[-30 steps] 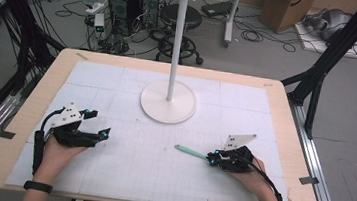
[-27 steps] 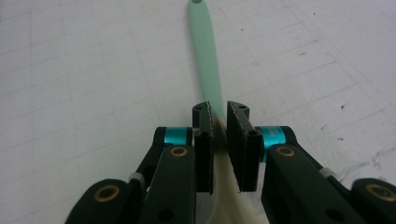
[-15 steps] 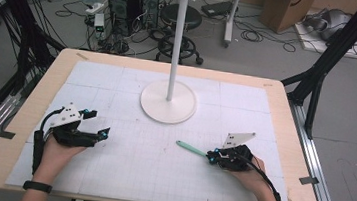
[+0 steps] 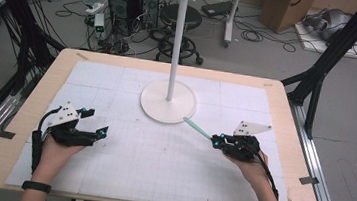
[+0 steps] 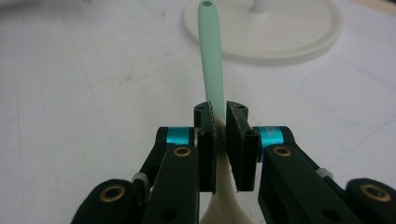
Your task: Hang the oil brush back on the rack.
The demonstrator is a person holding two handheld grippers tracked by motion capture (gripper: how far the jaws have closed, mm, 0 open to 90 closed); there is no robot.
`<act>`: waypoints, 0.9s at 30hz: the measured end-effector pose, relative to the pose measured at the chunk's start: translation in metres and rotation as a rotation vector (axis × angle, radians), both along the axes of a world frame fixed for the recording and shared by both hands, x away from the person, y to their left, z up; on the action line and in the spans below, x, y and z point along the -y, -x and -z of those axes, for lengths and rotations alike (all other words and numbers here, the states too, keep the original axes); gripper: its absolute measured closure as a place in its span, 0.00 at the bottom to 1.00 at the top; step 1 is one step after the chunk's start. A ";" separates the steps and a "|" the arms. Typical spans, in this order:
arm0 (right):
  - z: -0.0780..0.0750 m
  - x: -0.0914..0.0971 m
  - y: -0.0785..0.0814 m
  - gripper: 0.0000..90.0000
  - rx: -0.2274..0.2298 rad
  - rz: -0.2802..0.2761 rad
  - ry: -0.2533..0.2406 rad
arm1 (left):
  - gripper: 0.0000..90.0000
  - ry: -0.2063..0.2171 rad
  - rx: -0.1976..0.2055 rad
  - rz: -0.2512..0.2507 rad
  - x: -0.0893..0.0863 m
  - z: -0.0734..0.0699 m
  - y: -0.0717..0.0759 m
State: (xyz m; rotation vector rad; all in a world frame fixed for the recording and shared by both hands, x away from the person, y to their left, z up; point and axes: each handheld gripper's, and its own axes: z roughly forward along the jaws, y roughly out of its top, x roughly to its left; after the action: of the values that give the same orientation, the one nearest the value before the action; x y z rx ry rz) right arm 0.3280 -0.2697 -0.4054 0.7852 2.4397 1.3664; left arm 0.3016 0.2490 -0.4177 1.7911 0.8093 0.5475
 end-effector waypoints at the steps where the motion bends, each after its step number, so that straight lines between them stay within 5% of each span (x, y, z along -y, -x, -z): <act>1: -0.005 0.000 -0.001 0.92 0.006 0.011 -0.022 | 0.20 0.002 -0.002 -0.002 0.000 0.000 0.000; 8: -0.042 -0.001 -0.010 0.92 0.058 0.012 -0.094 | 0.19 0.008 -0.003 -0.001 -0.001 0.000 0.000; 12: -0.080 -0.003 -0.015 0.92 0.111 0.024 -0.137 | 0.19 0.013 0.000 0.003 -0.001 0.000 0.000; 27: -0.164 -0.006 -0.024 0.92 0.209 0.057 -0.241 | 0.18 0.029 -0.023 0.005 -0.003 0.001 -0.001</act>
State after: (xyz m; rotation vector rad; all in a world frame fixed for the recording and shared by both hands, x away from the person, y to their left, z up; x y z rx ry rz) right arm 0.3516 -0.2633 -0.2413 0.7164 2.1060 1.6505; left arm 0.3029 0.2516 -0.4182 1.7754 0.8242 0.5110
